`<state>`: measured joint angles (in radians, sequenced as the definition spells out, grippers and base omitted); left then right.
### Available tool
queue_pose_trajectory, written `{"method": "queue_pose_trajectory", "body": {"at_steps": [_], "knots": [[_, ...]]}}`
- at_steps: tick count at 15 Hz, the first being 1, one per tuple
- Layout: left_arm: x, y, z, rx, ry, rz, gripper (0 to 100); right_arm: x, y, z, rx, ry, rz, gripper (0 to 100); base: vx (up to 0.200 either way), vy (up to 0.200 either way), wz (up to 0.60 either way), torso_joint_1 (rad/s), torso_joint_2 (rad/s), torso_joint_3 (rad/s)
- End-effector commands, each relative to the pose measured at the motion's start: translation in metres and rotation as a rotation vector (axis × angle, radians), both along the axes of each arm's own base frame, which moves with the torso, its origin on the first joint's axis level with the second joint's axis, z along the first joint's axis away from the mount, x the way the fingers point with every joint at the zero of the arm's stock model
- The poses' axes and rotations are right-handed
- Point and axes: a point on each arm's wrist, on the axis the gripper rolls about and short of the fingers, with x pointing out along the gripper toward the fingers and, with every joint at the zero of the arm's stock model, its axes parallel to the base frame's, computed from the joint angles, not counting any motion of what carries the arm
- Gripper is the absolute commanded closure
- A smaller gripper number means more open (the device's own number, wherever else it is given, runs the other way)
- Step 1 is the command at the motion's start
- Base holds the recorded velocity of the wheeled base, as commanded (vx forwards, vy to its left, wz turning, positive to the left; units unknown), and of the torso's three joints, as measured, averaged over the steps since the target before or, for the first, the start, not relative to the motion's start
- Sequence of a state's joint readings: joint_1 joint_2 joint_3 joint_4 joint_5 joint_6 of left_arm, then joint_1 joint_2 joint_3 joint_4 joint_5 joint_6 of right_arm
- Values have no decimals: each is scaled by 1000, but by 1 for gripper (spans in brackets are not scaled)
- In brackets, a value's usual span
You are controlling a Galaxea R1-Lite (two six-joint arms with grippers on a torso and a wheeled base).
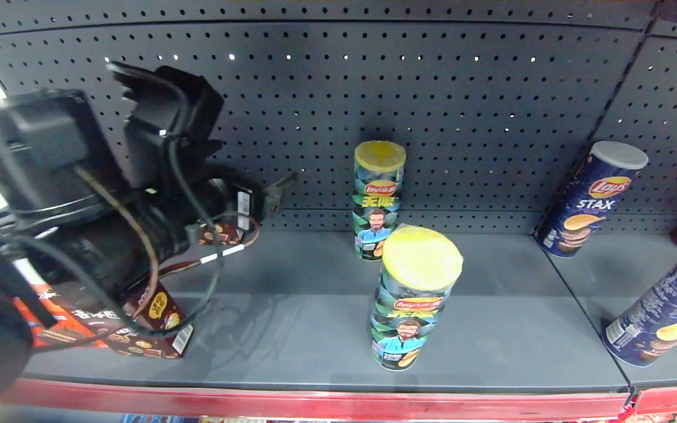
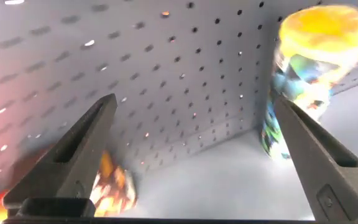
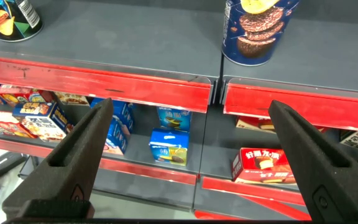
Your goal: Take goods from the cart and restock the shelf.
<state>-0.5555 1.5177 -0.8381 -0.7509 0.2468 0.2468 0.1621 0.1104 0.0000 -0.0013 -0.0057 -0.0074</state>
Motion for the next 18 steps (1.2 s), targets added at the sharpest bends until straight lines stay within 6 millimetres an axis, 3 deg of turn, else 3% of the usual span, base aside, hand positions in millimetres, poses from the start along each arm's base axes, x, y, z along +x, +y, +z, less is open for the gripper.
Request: {"method": "queue_pose_trajectory", "body": {"at_steps": [1, 4, 6, 8, 11, 13, 16, 18], "knots": [[-95, 50, 13, -109, -134, -34, 0, 0, 0, 0, 0, 1, 0, 0, 0, 0, 0, 0, 0, 0], [-154, 99, 14, -114, -211, 43, 0, 0, 0, 0, 0, 1, 0, 0, 0, 0, 0, 0, 0, 0], [-208, 135, -28, -99, -266, 221, 0, 0, 0, 0, 0, 1, 0, 0, 0, 0, 0, 0, 0, 0], [-229, 142, -67, -78, -287, 391, 0, 0, 0, 0, 0, 1, 0, 0, 0, 0, 0, 0, 0, 0], [-253, 142, -114, -74, -353, 550, 0, 0, 0, 0, 0, 1, 0, 0, 0, 0, 0, 0, 0, 0], [-260, 141, -128, -78, -372, 592, 0, 0, 0, 0, 0, 1, 0, 0, 0, 0, 0, 0, 0, 0], [-258, 140, -135, -61, -320, 456, 0, 0, 0, 0, 0, 1, 0, 0, 0, 0, 0, 0, 0, 0], [-259, 138, -150, -23, -230, 351, 0, 0, 0, 0, 0, 1, 0, 0, 0, 0, 0, 0, 0, 0]]}}
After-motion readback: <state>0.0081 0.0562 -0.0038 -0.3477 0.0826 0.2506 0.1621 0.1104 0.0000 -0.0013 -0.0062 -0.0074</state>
